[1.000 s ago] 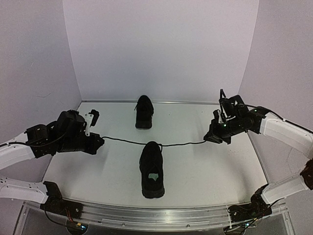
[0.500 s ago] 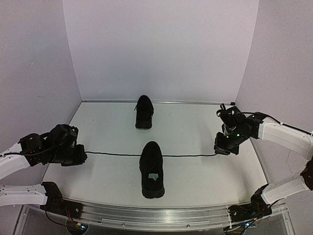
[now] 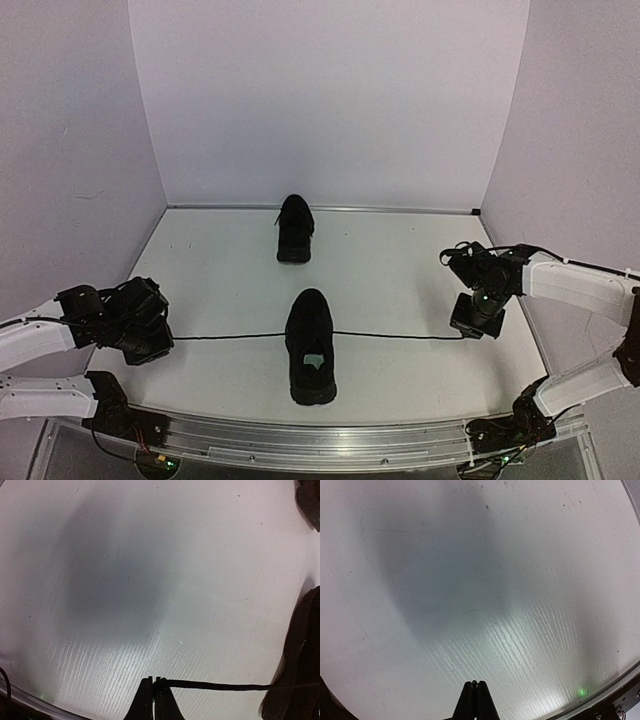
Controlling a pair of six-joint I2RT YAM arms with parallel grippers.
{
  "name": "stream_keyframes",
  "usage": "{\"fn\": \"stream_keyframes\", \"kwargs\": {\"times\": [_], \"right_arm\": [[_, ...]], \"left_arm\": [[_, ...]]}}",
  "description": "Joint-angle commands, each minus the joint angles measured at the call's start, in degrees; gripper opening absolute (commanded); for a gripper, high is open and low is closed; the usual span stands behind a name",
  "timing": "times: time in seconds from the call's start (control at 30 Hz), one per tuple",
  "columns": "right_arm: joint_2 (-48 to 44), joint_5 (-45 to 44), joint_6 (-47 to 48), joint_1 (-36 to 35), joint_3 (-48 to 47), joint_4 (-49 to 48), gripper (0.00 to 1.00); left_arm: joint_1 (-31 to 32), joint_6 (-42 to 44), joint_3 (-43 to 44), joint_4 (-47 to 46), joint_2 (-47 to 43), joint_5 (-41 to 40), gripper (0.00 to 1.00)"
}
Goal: Tie the shoes
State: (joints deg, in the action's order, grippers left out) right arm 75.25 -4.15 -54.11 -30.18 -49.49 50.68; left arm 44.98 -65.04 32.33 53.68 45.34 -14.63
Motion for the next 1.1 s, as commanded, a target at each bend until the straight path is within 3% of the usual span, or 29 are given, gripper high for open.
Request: {"fn": "stream_keyframes", "kwargs": {"times": [0.0, 0.27, 0.47, 0.77, 0.87, 1.07], "right_arm": [[-1.5, -3.8, -3.6, 0.8, 2.1, 1.2, 0.00], [-1.3, -6.5, -1.5, 4.0, 1.8, 1.2, 0.00], [-1.5, -7.8, 0.1, 6.8, 1.0, 1.5, 0.00], [-1.5, -8.4, 1.7, 10.5, 0.2, 2.2, 0.00], [-1.1, -5.2, 3.8, 10.5, 0.4, -0.3, 0.00], [0.6, 11.5, 13.6, 10.5, 2.7, -12.4, 0.00]], "left_arm": [[-0.8, -5.9, -0.8, 1.4, 1.0, -0.5, 0.00], [-5.2, -6.0, -0.7, 3.7, 6.7, 0.8, 0.00], [-11.6, -3.9, -1.0, 3.9, 6.9, 2.5, 0.00], [-16.3, -1.4, 0.6, 5.0, 7.7, 2.0, 0.00], [-16.9, 1.4, 1.1, 1.2, 7.9, 3.6, 0.00], [-16.8, 17.5, 6.6, -11.7, 17.5, 14.3, 0.00]]}}
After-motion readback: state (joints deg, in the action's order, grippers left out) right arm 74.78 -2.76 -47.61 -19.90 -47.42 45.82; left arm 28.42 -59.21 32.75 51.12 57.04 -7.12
